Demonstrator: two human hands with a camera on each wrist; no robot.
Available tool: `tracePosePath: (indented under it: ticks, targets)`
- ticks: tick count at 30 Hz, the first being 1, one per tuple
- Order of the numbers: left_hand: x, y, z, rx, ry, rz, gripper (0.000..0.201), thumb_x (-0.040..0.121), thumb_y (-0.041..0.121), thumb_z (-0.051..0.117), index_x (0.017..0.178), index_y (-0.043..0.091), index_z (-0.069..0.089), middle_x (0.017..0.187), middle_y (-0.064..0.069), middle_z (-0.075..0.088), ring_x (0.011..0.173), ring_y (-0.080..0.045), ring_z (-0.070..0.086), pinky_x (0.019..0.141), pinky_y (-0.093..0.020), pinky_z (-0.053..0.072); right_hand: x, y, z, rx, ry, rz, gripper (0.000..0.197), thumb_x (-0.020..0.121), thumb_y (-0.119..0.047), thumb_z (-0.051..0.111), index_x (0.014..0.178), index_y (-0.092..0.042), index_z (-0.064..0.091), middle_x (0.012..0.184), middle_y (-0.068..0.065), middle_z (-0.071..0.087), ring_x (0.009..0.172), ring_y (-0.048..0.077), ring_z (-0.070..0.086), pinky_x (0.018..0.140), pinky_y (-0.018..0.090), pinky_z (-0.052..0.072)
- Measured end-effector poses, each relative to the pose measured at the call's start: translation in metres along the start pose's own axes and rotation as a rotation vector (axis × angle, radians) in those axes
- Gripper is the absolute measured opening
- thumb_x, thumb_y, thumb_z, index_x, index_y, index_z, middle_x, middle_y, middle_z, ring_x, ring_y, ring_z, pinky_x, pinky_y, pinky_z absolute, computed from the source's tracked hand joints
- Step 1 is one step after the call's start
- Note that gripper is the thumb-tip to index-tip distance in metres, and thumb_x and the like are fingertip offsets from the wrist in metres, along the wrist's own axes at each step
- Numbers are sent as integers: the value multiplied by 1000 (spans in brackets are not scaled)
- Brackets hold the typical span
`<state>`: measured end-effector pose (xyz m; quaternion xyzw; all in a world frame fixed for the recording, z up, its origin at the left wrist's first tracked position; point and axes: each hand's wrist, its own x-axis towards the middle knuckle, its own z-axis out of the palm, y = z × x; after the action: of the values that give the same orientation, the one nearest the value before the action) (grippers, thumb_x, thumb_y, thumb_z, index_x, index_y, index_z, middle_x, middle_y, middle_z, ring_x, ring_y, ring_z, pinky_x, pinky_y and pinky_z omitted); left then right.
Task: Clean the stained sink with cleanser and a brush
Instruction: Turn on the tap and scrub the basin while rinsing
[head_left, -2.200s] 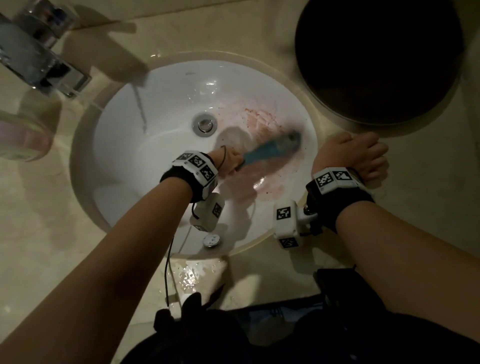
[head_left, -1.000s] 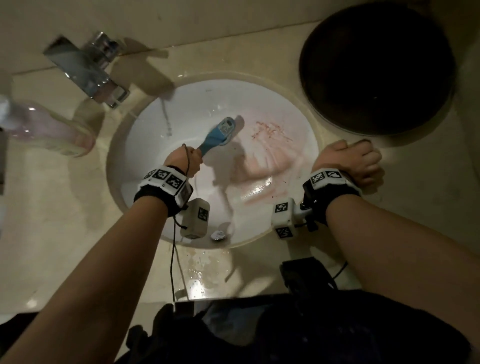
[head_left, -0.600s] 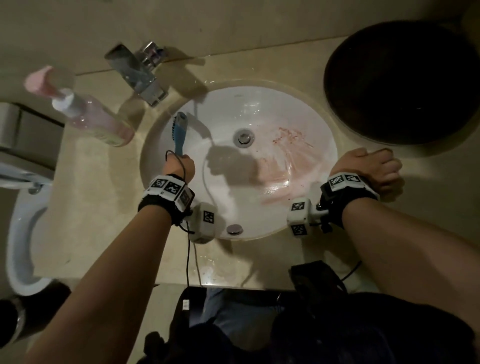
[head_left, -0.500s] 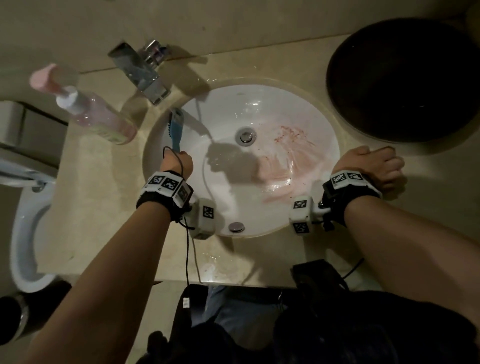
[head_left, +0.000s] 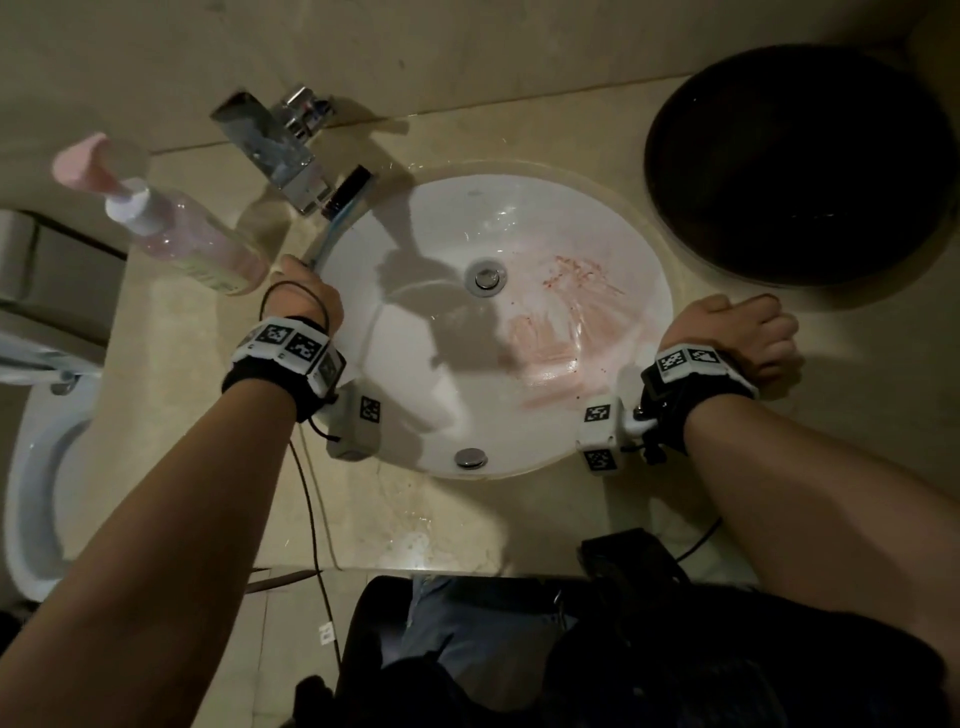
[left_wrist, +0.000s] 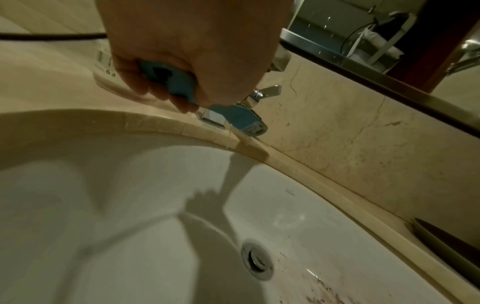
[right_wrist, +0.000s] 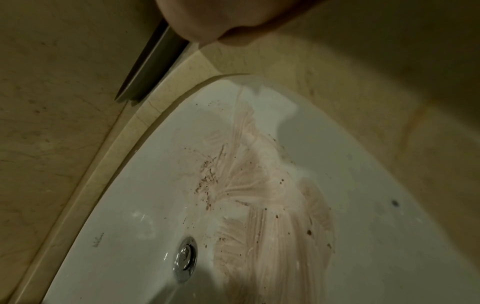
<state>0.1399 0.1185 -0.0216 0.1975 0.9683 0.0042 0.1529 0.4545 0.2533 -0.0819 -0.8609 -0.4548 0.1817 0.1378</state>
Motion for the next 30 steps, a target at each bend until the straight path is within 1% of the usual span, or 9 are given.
tracePosePath:
  ticks: [3, 8, 11, 14, 16, 19, 21, 26, 30]
  targets:
    - [8, 0, -10, 119, 21, -14, 43, 95, 18, 41, 134, 1, 36, 139, -25, 38, 125, -41, 42, 103, -49, 36, 0, 1, 2, 7, 30, 0, 42, 88, -31, 37, 121, -6, 45, 135, 16, 41, 124, 30, 37, 99, 41, 25]
    - [4, 8, -13, 196, 87, -26, 38, 93, 13, 41, 131, 4, 39, 140, -23, 39, 135, -37, 31, 113, -53, 12, -1, 0, 2, 15, 49, 3, 42, 87, -30, 37, 120, -6, 46, 134, 15, 42, 124, 30, 38, 97, 41, 27]
    - [4, 10, -9, 222, 50, 39, 36, 94, 13, 39, 128, 3, 41, 139, -24, 40, 134, -36, 32, 113, -53, 14, -1, -2, 2, 13, 52, 3, 42, 87, -29, 37, 120, -6, 46, 134, 15, 42, 124, 30, 38, 96, 41, 27]
    - [5, 18, 3, 209, -71, 180, 34, 99, 19, 31, 126, 3, 43, 131, -22, 48, 124, -37, 44, 111, -50, 25, 0, -2, 3, 4, 45, 8, 42, 87, -29, 37, 121, -6, 45, 134, 14, 41, 123, 30, 38, 96, 42, 28]
    - [5, 29, 16, 206, -203, 284, 29, 99, 17, 33, 121, 8, 49, 124, -19, 54, 117, -34, 50, 107, -45, 33, 1, -2, 3, 1, 38, 15, 42, 88, -29, 37, 122, -6, 45, 134, 14, 41, 123, 31, 37, 96, 42, 28]
    - [1, 47, 35, 239, -380, 404, 26, 96, 16, 35, 113, 15, 55, 118, -13, 60, 111, -30, 54, 106, -42, 33, 1, -2, 3, -6, 51, 20, 42, 88, -29, 37, 123, -6, 44, 134, 14, 40, 123, 30, 36, 96, 40, 25]
    - [-5, 58, 44, 313, -414, 461, 28, 98, 21, 33, 114, 16, 56, 117, -8, 61, 111, -28, 54, 106, -39, 32, 0, -3, 1, -17, 40, 25, 43, 89, -29, 36, 125, -6, 43, 135, 14, 39, 123, 30, 36, 97, 40, 24]
    - [-10, 86, 69, 261, -563, 579, 34, 99, 27, 40, 113, 6, 61, 110, -16, 63, 104, -30, 57, 89, -33, 43, 2, -5, 5, 6, 47, 68, 45, 88, -31, 40, 125, -8, 46, 131, 14, 43, 121, 30, 38, 95, 39, 26]
    - [-11, 105, 94, 149, -709, 576, 31, 100, 34, 37, 90, 13, 58, 73, -3, 57, 63, -18, 50, 60, -23, 38, 1, -6, 7, -10, 97, 65, 38, 86, -28, 40, 114, -6, 50, 125, 15, 47, 116, 31, 41, 91, 39, 27]
